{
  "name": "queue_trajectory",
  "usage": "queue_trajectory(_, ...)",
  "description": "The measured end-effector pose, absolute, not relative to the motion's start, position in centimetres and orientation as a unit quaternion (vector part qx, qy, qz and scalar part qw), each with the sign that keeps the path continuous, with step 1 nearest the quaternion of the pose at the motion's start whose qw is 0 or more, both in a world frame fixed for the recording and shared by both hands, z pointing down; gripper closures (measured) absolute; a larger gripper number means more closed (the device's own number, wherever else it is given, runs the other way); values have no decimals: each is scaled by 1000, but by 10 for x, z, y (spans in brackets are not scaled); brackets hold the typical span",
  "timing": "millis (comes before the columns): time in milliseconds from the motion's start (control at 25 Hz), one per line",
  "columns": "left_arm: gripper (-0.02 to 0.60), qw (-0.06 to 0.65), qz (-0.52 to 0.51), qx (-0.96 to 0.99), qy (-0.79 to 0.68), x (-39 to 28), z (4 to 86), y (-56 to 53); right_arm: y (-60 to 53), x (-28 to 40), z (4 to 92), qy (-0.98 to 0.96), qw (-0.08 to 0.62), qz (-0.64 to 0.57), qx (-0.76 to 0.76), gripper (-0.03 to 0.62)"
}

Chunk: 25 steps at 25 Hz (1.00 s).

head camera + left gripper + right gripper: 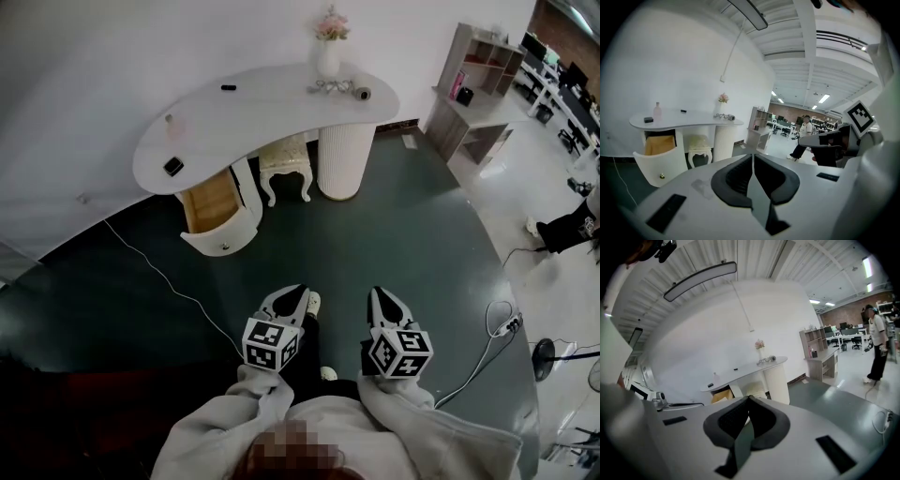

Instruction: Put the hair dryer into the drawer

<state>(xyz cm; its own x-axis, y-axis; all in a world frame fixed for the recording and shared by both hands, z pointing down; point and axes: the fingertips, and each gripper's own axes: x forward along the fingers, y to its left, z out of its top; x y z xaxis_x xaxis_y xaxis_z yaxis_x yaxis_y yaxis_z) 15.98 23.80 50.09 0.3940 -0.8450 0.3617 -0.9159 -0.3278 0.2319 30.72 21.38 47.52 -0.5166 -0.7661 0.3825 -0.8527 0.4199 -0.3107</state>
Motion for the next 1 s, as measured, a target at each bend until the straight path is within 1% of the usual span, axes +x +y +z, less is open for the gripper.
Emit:
queue_trajectory(520, 557, 200, 83, 812, -542, 91, 485, 112, 94, 241, 458, -839, 84, 245, 479, 545)
queue_trajectory(1000, 557, 200, 69, 825, -524, 66, 487, 46, 34, 221, 458, -825, 88, 241, 504, 545)
